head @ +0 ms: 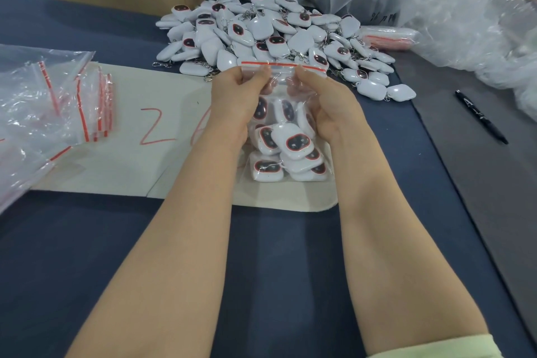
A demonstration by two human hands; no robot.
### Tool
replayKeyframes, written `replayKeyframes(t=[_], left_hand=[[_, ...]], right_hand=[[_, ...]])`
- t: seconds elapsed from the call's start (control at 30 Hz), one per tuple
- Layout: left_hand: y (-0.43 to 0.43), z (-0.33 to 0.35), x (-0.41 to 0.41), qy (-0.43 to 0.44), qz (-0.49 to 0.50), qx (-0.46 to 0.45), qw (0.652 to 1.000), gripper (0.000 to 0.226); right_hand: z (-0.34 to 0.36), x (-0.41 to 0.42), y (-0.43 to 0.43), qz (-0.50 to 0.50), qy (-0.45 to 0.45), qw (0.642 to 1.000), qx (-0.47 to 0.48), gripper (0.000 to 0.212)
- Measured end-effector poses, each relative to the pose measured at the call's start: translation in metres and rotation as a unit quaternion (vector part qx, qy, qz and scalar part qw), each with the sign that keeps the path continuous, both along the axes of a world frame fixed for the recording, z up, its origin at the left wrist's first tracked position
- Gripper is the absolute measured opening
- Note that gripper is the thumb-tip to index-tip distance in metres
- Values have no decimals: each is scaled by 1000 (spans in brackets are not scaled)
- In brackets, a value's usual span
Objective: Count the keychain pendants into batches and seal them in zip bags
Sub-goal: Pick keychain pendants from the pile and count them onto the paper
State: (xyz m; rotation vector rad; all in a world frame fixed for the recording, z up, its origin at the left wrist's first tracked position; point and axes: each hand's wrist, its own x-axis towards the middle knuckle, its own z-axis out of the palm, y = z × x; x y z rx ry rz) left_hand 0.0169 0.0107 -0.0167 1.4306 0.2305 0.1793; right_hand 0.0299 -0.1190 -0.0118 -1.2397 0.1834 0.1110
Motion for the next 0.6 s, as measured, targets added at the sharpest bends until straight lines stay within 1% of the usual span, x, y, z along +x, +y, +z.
replayKeyframes(t=[0.13, 0.27, 0.33, 0.47, 0.6], left_hand=[[0, 0, 1, 20, -14, -26, 999, 12], [-2, 0, 0, 36, -45, -32, 998, 7], [-1, 0, 1, 41, -43, -30, 998, 7], [0, 0, 1, 19, -27, -20, 999, 8], [-2, 2, -2, 11, -38, -29, 999, 8]], right_hand=[[1, -2, 0, -1, 5, 1000, 8, 13], [1, -3, 1, 0, -5, 1000, 20, 14], [1, -4, 1, 5, -11, 1000, 16, 15], [0, -4, 3, 8, -15, 999, 36, 16], [2, -4, 2, 41, 25, 997, 67, 13]])
